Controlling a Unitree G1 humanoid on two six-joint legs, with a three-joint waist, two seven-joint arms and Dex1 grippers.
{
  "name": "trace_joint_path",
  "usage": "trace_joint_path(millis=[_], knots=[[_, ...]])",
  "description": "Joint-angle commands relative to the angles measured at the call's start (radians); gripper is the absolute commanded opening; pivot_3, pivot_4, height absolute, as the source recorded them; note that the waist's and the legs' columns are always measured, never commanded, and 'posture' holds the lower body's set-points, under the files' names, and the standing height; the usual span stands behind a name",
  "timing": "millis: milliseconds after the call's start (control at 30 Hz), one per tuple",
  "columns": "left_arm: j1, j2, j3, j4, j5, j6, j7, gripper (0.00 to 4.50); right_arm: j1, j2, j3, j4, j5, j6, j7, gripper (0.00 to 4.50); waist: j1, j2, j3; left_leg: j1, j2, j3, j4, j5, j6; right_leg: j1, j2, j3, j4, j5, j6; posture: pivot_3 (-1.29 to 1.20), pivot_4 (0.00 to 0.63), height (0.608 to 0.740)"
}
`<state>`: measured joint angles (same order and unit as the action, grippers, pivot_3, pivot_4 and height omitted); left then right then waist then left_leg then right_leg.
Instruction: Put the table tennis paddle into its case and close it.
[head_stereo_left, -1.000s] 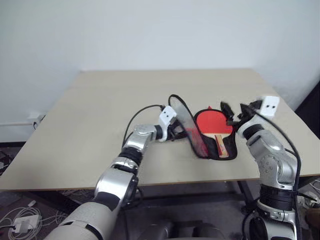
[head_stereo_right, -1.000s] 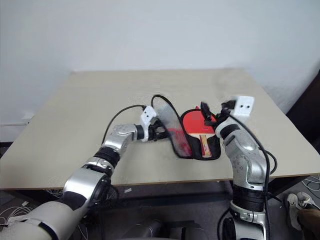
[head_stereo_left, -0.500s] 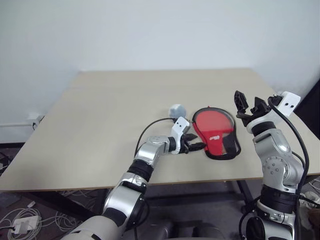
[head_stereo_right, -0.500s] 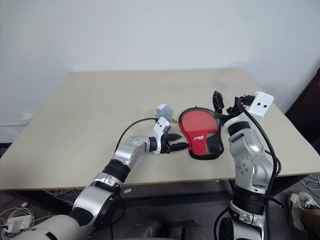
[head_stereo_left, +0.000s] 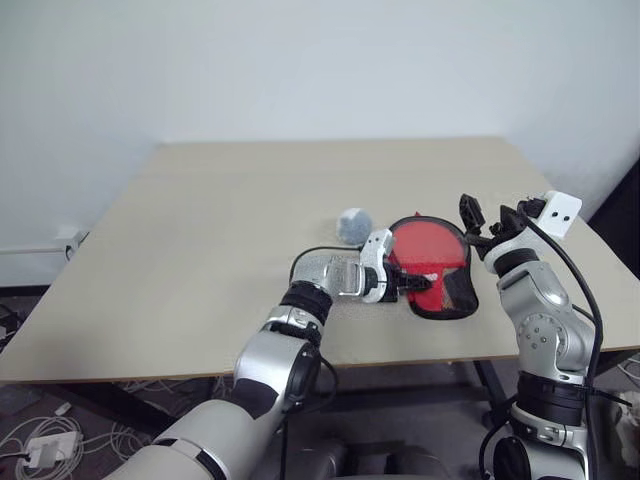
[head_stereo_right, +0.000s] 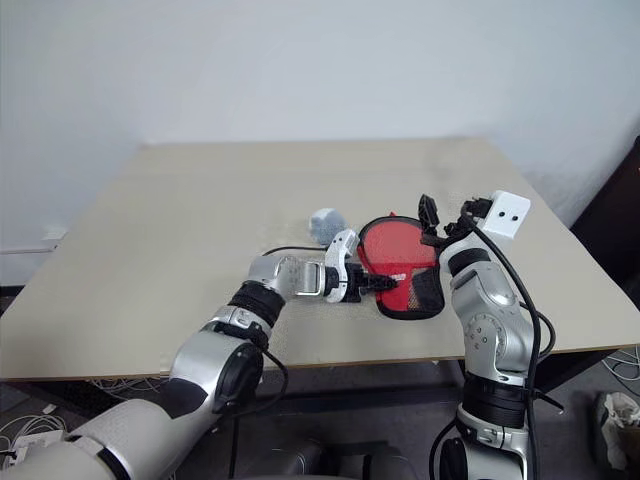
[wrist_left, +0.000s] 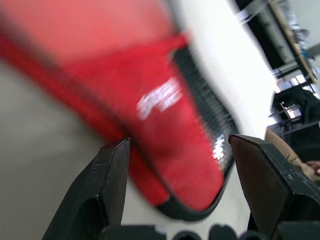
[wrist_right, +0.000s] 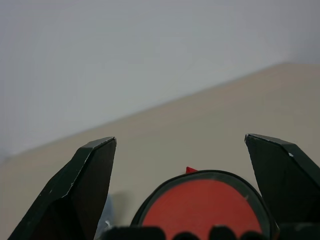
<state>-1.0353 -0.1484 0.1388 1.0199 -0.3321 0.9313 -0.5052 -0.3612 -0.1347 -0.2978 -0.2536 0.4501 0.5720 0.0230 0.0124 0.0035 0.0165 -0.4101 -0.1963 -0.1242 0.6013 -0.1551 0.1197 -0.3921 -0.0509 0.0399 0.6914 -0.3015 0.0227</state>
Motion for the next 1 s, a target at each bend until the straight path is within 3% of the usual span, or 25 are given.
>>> trace_joint_path(millis=[33, 267, 533, 867, 1000], knots=[[-0.087, -0.046, 0.081, 0.055, -0.054, 0.046, 0.084, 3.35, 0.004, -0.005, -0.013, -0.034, -0.001, -0.026, -0.012, 4.48, 0.001, 0.0, 0.0, 0.0, 0.0, 0.0, 0.0, 0.0, 0.0, 0.0, 0.0, 0.0, 0.0, 0.0, 0.0, 0.0, 0.0, 0.74], [-0.142, -0.089, 0.203, 0.152, -0.135, 0.116, 0.177, 3.35, 0.027, -0.001, -0.017, -0.042, -0.003, -0.04, -0.031, 4.48, 0.001, 0.0, 0.0, 0.0, 0.0, 0.0, 0.001, 0.0, 0.0, 0.0, 0.0, 0.0, 0.0, 0.0, 0.0, 0.0, 0.0, 0.74], [-0.171, -0.152, 0.218, 0.166, -0.17, 0.128, 0.177, 3.35, 0.026, -0.01, -0.024, -0.036, -0.006, -0.055, -0.046, 4.48, 0.0, 0.0, 0.0, 0.0, 0.0, 0.0, 0.001, 0.0, 0.0, 0.0, 0.0, 0.0, 0.0, 0.0, 0.0, 0.0, 0.0, 0.74], [-0.171, -0.119, 0.249, 0.184, -0.206, 0.091, 0.187, 0.06, 0.043, -0.019, -0.044, -0.027, -0.014, -0.063, -0.052, 4.5, 0.0, 0.0, 0.0, 0.0, 0.0, 0.0, 0.001, 0.0, 0.0, 0.0, 0.0, 0.0, 0.0, 0.0, 0.0, 0.0, 0.0, 0.74], [-0.165, -0.092, 0.264, 0.198, -0.21, 0.102, 0.205, 0.01, 0.034, -0.019, -0.046, -0.016, -0.02, -0.065, -0.051, 4.5, 0.001, 0.0, 0.0, 0.0, 0.0, 0.0, 0.001, 0.0, 0.0, 0.0, 0.0, 0.0, 0.0, 0.0, 0.0, 0.0, 0.0, 0.74]])
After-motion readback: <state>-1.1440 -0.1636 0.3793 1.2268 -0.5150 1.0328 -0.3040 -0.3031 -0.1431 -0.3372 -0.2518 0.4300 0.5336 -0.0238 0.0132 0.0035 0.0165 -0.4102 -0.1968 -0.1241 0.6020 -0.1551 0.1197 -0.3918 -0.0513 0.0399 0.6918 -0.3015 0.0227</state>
